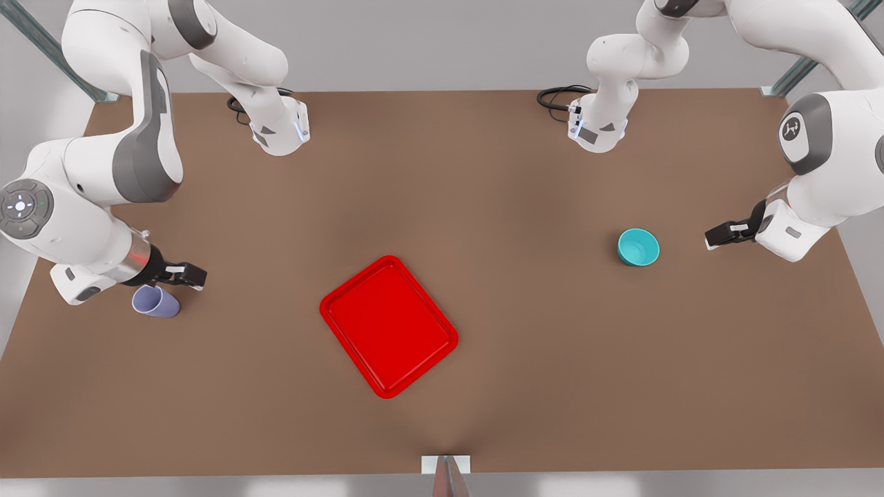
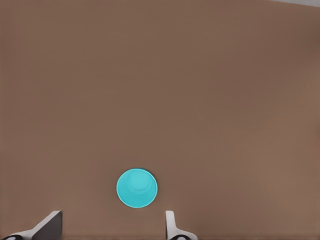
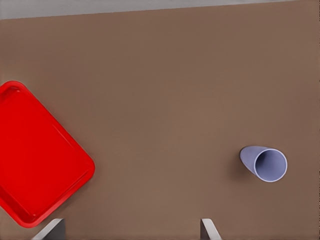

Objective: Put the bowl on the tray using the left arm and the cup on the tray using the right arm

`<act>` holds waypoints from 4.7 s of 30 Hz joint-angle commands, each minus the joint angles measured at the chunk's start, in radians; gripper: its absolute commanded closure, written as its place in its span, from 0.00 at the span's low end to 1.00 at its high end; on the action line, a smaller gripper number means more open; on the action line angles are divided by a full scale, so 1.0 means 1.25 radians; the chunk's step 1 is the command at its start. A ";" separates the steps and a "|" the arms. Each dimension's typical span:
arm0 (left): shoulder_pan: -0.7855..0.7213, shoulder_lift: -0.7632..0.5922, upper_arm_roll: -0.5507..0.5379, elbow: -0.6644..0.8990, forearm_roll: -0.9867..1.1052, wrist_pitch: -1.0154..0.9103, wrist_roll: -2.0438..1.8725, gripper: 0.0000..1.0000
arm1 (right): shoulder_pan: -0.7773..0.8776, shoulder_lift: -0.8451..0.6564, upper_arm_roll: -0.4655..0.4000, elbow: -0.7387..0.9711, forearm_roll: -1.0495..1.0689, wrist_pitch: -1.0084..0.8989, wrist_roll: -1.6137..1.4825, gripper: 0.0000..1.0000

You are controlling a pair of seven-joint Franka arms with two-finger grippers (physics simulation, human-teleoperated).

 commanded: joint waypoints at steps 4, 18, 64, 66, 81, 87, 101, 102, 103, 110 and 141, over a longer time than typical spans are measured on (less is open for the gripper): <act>0.073 0.043 0.004 -0.040 -0.070 0.000 0.065 0.00 | -0.001 -0.003 -0.004 -0.003 -0.006 0.000 0.003 0.00; 0.067 0.061 0.056 -0.671 -0.263 0.643 0.436 0.00 | -0.001 0.008 -0.004 -0.017 -0.014 0.002 0.004 0.00; -0.292 0.206 0.063 -0.450 -0.496 0.740 0.043 0.79 | -0.020 0.013 -0.002 -0.017 -0.008 -0.002 -0.006 0.00; -0.382 0.277 0.063 -0.341 -0.546 0.742 -0.154 0.79 | -0.017 0.016 -0.002 -0.017 -0.008 0.007 -0.021 0.00; -0.642 0.671 0.061 0.144 -0.537 0.885 -0.895 0.79 | -0.422 -0.086 0.103 -0.502 -0.055 0.422 -0.234 0.00; -0.650 0.680 0.064 0.145 -0.537 0.895 -0.892 0.76 | -0.474 0.029 0.101 -0.496 -0.062 0.529 -0.321 0.00; -0.626 0.653 0.108 0.145 -0.537 0.857 -0.891 0.00 | -0.468 0.172 0.065 -0.393 -0.151 0.582 -0.296 0.00; -0.608 0.630 0.110 0.145 -0.537 0.813 -0.887 0.00 | -0.469 0.170 0.065 -0.395 -0.151 0.573 -0.274 0.00; -0.589 0.606 0.134 0.145 -0.536 0.755 -0.876 0.00 | -0.468 0.170 0.065 -0.400 -0.151 0.569 -0.269 0.00; -0.185 0.406 0.276 0.326 -0.123 -0.118 0.014 0.00 | -0.481 0.168 0.065 -0.398 -0.150 0.475 -0.281 0.00; -0.142 0.051 0.075 -0.001 0.070 -0.020 0.039 0.00 | -0.482 0.229 0.052 -0.403 -0.160 0.463 -0.266 0.79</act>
